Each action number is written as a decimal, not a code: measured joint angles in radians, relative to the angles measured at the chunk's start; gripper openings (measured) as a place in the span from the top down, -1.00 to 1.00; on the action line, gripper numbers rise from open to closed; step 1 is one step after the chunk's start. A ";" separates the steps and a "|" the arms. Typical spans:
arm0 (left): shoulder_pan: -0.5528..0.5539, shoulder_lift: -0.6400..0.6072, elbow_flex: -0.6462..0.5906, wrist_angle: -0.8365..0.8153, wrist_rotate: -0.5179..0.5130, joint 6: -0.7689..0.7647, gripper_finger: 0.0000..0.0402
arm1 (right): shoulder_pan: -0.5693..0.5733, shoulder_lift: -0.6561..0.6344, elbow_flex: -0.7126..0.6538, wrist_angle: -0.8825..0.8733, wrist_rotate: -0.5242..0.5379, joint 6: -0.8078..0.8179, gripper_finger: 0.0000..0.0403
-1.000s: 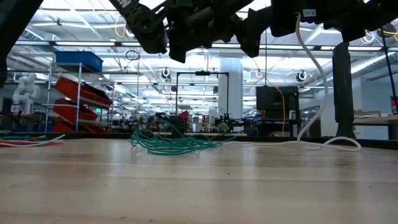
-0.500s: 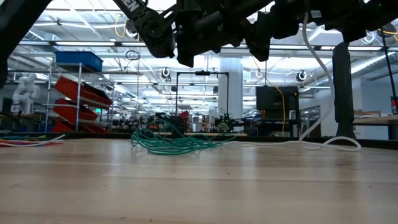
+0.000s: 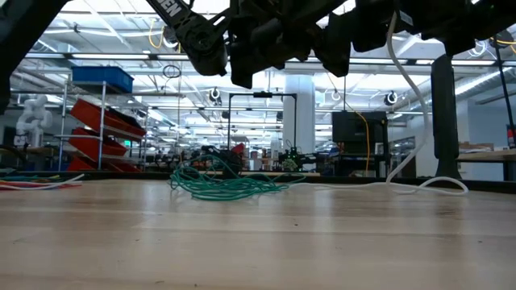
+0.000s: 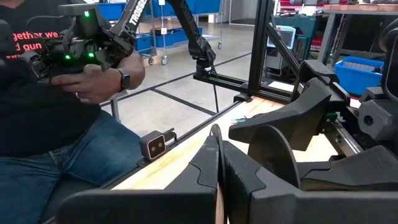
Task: Coil cords
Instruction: Coil the white wire onto the spool
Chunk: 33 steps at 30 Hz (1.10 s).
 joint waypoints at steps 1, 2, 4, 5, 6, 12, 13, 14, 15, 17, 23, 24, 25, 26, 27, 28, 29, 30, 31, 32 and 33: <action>0.000 0.000 0.000 0.000 -0.001 0.000 0.12 | 0.000 0.000 0.000 0.000 0.000 0.000 1.00; 0.000 0.000 0.000 -0.001 -0.001 0.002 0.12 | 0.000 0.000 0.000 -0.001 0.000 0.000 1.00; -0.001 0.000 0.000 -0.001 -0.003 0.008 0.13 | 0.000 0.000 0.000 -0.002 0.000 0.000 1.00; -0.001 0.000 0.000 0.000 -0.004 0.008 0.14 | 0.000 0.000 0.000 -0.004 0.000 0.000 1.00; -0.002 0.000 0.000 0.002 -0.004 0.008 0.17 | 0.000 0.000 0.000 -0.006 0.000 0.001 1.00; -0.002 0.000 0.000 0.006 -0.007 0.009 0.44 | 0.000 0.000 0.000 -0.010 0.000 0.018 1.00; -0.002 0.000 0.000 0.006 -0.007 0.009 0.48 | 0.000 0.000 0.000 -0.010 0.000 0.020 0.99; -0.002 0.000 0.000 0.006 -0.007 0.009 0.51 | 0.000 0.000 0.000 -0.010 -0.001 0.023 0.99; -0.002 0.000 0.000 0.005 -0.007 0.009 0.53 | 0.000 0.000 0.000 -0.010 -0.001 0.023 0.99; -0.002 0.000 -0.001 0.005 -0.007 0.009 0.53 | 0.000 0.000 0.000 -0.010 -0.001 0.023 0.99; -0.002 0.000 -0.001 0.005 -0.007 0.009 0.53 | 0.000 0.000 0.000 -0.012 0.000 0.026 0.98; -0.002 0.000 -0.001 0.005 -0.007 0.009 0.53 | 0.000 0.000 0.000 -0.014 0.001 0.026 0.98; -0.002 0.000 -0.001 0.002 -0.007 0.009 0.53 | 0.000 -0.001 0.000 -0.019 0.005 0.026 0.98; -0.002 0.000 -0.001 -0.002 -0.007 0.009 0.53 | 0.000 -0.002 0.000 -0.026 0.014 0.027 0.98; -0.002 0.000 -0.002 -0.007 -0.006 0.009 0.53 | 0.001 -0.003 0.000 -0.035 0.022 0.026 0.98; -0.002 0.000 -0.002 -0.009 -0.005 0.007 0.53 | 0.001 -0.006 0.000 -0.046 0.029 0.026 0.98; -0.002 0.000 -0.002 -0.012 -0.002 0.004 0.53 | 0.001 -0.011 0.000 -0.055 0.037 0.026 0.97; -0.001 0.000 -0.002 -0.015 0.001 0.002 0.53 | 0.001 -0.017 0.000 -0.065 0.045 0.026 0.95; 0.000 0.000 -0.002 -0.017 0.002 0.002 0.53 | 0.001 -0.023 0.000 -0.072 0.051 0.026 0.93; 0.002 0.000 -0.002 -0.019 0.005 0.001 0.53 | 0.001 -0.033 0.000 -0.083 0.057 0.026 0.89; 0.004 0.000 -0.002 -0.019 0.016 0.001 0.53 | 0.000 -0.042 0.000 -0.090 0.064 0.027 0.85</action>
